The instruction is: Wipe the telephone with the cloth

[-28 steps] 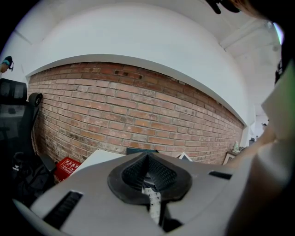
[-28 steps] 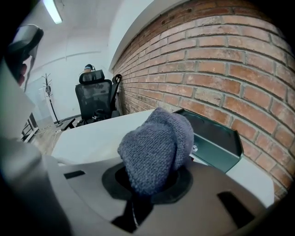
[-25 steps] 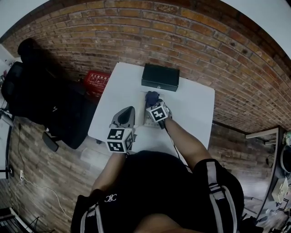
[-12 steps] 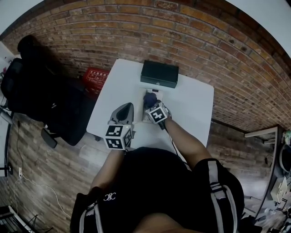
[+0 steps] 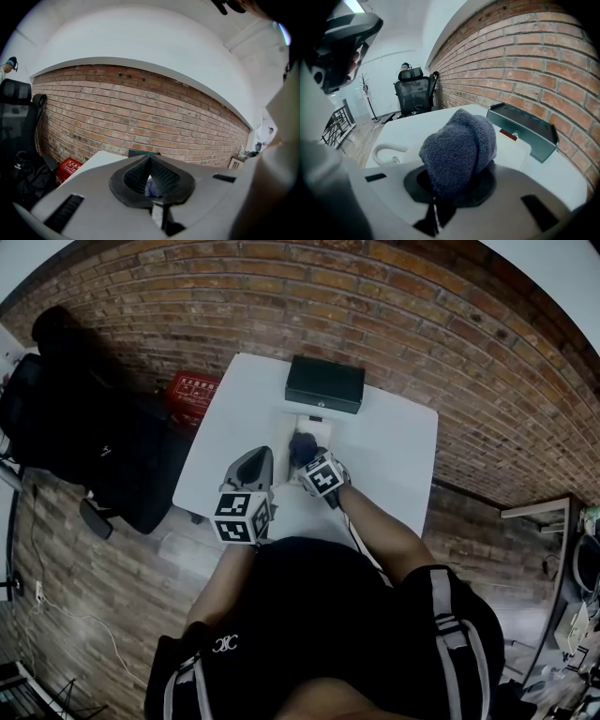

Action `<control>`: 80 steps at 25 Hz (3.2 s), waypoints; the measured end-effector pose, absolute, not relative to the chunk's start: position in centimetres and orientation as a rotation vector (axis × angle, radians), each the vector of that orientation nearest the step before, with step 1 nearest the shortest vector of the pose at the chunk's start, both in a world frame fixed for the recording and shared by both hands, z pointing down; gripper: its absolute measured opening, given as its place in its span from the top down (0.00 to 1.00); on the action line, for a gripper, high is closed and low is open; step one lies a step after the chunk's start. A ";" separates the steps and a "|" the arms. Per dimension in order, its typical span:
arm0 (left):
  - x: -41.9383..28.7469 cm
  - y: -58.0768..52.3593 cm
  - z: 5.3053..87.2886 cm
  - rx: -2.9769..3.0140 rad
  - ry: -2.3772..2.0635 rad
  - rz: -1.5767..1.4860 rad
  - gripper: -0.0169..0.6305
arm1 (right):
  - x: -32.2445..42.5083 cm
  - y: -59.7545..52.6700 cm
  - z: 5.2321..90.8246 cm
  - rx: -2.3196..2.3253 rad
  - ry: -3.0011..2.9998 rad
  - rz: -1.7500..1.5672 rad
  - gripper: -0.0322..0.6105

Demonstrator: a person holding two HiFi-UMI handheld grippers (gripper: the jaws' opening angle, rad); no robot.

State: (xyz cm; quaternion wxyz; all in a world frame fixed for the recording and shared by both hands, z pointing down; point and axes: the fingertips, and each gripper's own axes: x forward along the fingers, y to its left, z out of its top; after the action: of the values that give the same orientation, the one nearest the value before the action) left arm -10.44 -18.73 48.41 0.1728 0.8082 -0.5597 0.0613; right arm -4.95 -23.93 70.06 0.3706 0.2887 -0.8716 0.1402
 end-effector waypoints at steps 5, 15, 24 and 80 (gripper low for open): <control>-10.1 -19.1 48.6 2.298 -1.581 0.175 0.98 | -5.2 -22.1 70.4 0.685 -2.240 0.369 0.90; -9.3 -19.5 48.9 2.314 -1.546 0.194 0.98 | -5.5 -18.7 71.3 0.654 -2.247 0.501 0.90; -9.1 -19.7 49.3 2.317 -1.523 0.194 0.98 | -5.1 -17.7 71.5 0.639 -2.237 0.555 0.90; -7.1 -19.7 50.0 2.329 -1.459 0.188 0.98 | 3.8 -19.1 71.3 0.865 -2.238 0.777 0.90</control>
State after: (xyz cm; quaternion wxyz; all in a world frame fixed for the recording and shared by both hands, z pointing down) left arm -7.06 -19.73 49.96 0.1923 0.8296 -0.5199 0.0669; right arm 3.82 -19.05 71.34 0.3046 0.3267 -0.8452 0.2935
